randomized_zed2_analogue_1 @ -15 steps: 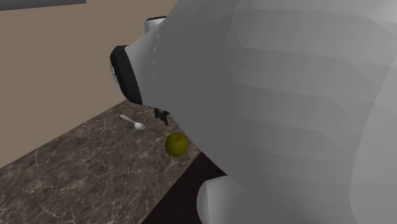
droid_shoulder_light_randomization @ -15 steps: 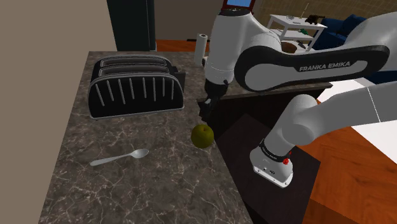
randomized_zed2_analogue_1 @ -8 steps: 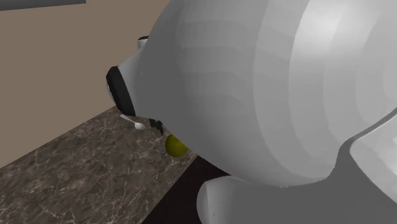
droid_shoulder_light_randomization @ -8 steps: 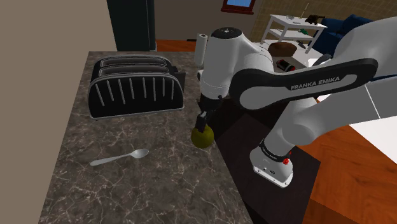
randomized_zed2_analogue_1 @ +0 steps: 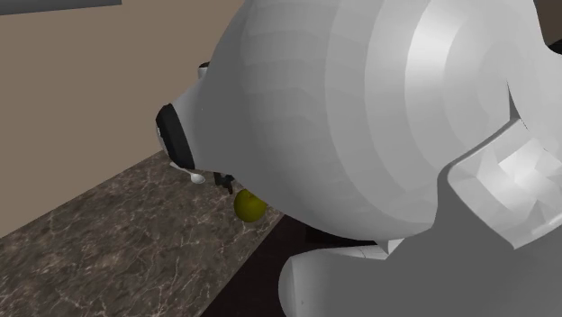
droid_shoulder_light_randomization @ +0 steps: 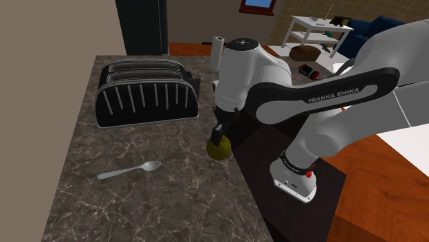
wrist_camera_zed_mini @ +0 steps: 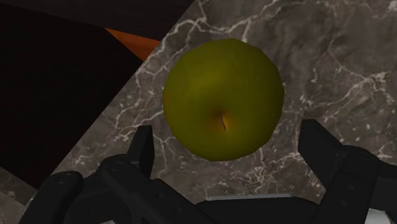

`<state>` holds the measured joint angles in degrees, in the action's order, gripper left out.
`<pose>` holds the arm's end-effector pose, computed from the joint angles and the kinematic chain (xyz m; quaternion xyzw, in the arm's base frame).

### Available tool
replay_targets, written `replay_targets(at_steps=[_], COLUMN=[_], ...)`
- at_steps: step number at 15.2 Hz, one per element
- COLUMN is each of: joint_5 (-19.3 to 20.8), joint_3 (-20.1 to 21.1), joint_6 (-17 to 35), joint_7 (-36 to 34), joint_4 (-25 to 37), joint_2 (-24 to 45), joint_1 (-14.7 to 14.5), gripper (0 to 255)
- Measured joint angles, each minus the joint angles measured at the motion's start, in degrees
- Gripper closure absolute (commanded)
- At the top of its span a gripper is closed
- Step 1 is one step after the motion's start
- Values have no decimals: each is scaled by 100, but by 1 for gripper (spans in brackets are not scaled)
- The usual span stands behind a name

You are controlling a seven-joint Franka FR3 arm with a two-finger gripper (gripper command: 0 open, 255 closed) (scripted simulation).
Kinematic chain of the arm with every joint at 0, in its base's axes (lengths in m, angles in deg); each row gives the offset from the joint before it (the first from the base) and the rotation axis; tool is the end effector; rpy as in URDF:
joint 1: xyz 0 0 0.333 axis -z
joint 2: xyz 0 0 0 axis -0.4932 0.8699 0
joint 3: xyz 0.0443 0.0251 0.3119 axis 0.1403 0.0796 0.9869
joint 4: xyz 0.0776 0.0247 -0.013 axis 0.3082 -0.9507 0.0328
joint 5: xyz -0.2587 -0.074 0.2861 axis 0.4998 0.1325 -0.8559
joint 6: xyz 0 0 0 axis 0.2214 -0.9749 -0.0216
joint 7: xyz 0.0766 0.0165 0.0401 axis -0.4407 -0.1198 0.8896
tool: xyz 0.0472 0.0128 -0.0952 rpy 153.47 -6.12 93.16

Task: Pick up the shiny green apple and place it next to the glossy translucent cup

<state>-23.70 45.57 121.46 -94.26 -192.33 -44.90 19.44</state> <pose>0.2577 0.2569 0.3971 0.9914 0.1259 -0.0048 0.0365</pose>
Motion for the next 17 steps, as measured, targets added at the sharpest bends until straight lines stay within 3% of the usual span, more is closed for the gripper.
replay_targets(at_steps=[1, 2, 12, 17], joint_5=[0, 0, 0, 53], joint_3=[0, 0, 0, -110], joint_6=[1, 1, 2, -346], joint_7=[0, 0, 0, 15], joint_4=[0, 0, 1, 215], joint_2=[1, 1, 0, -134], joint_1=[0, 0, 0, -2], gripper=[0, 255, 255, 255])
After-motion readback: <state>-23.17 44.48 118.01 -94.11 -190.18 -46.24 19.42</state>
